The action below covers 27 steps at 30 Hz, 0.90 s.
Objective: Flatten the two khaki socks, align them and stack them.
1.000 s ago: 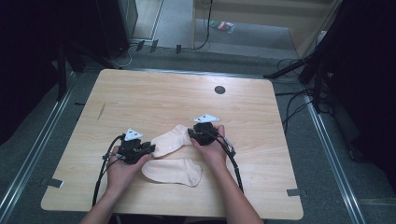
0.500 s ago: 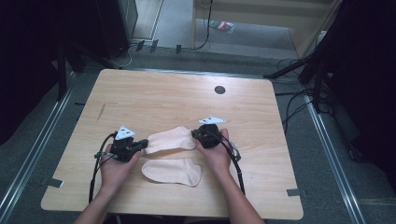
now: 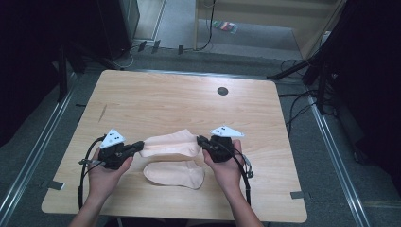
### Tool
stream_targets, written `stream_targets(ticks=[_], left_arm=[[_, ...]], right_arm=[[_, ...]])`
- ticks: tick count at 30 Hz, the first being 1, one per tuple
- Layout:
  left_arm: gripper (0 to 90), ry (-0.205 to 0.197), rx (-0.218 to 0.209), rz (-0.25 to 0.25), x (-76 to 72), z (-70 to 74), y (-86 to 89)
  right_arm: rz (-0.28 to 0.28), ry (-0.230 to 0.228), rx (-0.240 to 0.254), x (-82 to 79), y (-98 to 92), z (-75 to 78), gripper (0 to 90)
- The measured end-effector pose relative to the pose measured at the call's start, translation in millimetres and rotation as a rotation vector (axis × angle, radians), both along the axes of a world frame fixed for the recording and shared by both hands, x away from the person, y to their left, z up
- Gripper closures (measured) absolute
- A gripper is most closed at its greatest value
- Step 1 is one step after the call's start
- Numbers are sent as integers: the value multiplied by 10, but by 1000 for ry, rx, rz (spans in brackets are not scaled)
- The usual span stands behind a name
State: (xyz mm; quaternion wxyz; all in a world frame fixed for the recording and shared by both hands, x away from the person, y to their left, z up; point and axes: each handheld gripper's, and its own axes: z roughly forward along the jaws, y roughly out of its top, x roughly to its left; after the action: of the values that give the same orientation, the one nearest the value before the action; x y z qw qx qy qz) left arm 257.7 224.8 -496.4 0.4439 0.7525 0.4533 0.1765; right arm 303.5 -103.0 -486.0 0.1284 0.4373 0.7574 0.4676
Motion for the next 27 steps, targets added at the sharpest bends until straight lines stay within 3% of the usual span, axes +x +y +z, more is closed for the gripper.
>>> stream_targets(ticks=[5, 9, 15, 23, 27], left_arm=[[900, -1, 12, -47, -105, 19, 22], [900, 13, -12, -69, -183, 5, 53], [900, 12, 15, -121, -303, -52, 43], [900, 8, 95, -173, -306, -149, -51], [900, 10, 77, -214, -301, -200, -89]], right_arm=[[2, 23, 23, -199, -71, -32, 865], [0, 30, 31, -370, -128, -57, 867], [4, 45, 25, -586, -167, -101, 868], [-16, 79, 18, -680, -190, -260, 867], [-5, 88, -14, -693, -160, -313, 866]])
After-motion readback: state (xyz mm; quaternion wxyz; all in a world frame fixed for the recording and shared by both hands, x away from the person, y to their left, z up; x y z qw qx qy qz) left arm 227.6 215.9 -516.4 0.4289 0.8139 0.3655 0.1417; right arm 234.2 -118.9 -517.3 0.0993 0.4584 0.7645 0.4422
